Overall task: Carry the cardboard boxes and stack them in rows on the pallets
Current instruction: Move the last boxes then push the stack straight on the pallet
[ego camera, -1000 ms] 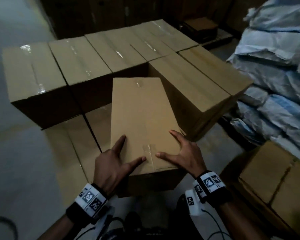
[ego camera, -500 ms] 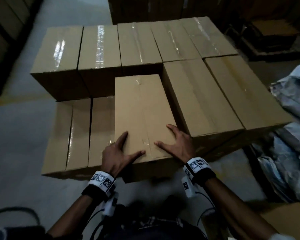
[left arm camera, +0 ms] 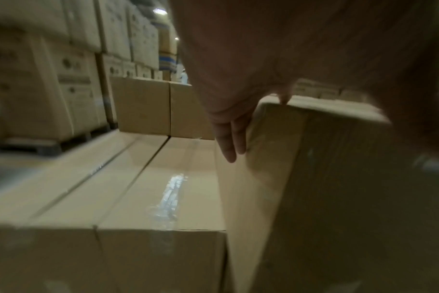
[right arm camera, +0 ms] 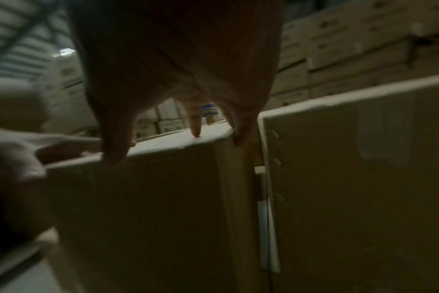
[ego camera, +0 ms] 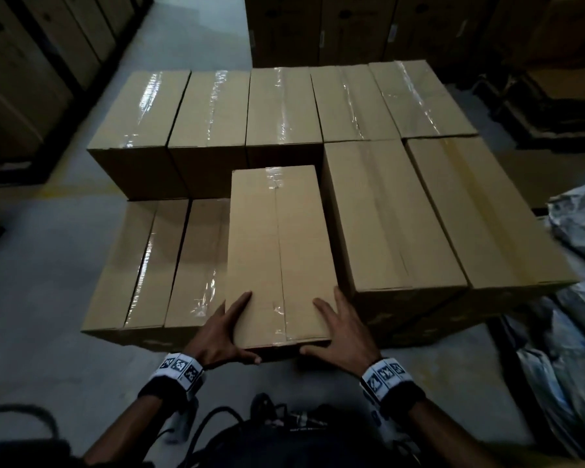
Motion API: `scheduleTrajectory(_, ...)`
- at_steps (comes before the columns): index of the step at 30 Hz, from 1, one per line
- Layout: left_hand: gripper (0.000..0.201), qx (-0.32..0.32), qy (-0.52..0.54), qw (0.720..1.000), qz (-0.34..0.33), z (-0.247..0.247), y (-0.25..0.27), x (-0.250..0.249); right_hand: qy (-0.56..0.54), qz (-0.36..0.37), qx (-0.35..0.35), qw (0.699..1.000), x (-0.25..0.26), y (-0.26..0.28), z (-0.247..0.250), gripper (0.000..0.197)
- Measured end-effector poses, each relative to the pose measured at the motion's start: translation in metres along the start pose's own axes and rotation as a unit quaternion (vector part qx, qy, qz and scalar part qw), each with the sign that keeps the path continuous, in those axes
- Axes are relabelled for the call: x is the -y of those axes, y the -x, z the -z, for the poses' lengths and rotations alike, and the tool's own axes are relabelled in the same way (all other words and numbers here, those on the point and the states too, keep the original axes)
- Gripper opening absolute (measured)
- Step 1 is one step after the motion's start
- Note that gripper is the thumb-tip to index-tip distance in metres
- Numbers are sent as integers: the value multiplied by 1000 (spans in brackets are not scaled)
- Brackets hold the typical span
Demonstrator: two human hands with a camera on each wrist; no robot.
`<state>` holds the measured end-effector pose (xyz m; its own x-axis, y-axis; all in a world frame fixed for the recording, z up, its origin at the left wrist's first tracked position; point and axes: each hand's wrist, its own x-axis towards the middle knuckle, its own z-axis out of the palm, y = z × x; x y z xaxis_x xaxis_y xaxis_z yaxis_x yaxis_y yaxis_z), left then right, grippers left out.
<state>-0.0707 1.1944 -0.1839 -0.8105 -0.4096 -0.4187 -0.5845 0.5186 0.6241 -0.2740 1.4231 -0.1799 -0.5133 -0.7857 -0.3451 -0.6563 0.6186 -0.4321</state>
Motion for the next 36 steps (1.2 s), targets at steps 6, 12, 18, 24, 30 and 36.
scheduleTrajectory(6, 139, -5, -13, 999, -40, 3, -13, 9, 89, 49, 8, 995, -5, 8, 1, 100)
scheduleTrajectory(12, 134, -5, -24, 998, -51, 16, -41, 13, 101, 46, -24, 994, -1, -12, 16, 88)
scheduleTrajectory(18, 134, -23, -1, 998, -62, 22, -60, 4, 206, 45, -55, 976, -5, -38, 33, 85)
scheduleTrajectory(24, 129, -28, -2, 998, -55, 32, -79, -6, 203, 19, -56, 977, -5, -59, 40, 89)
scheduleTrajectory(30, 130, -10, -18, 998, -61, 46, -92, -2, 194, 25, -58, 979, 0, -71, 44, 90)
scheduleTrajectory(36, 125, -20, -33, 997, -69, 44, -93, 0, 141, -6, -47, 989, 0, -73, 39, 88)
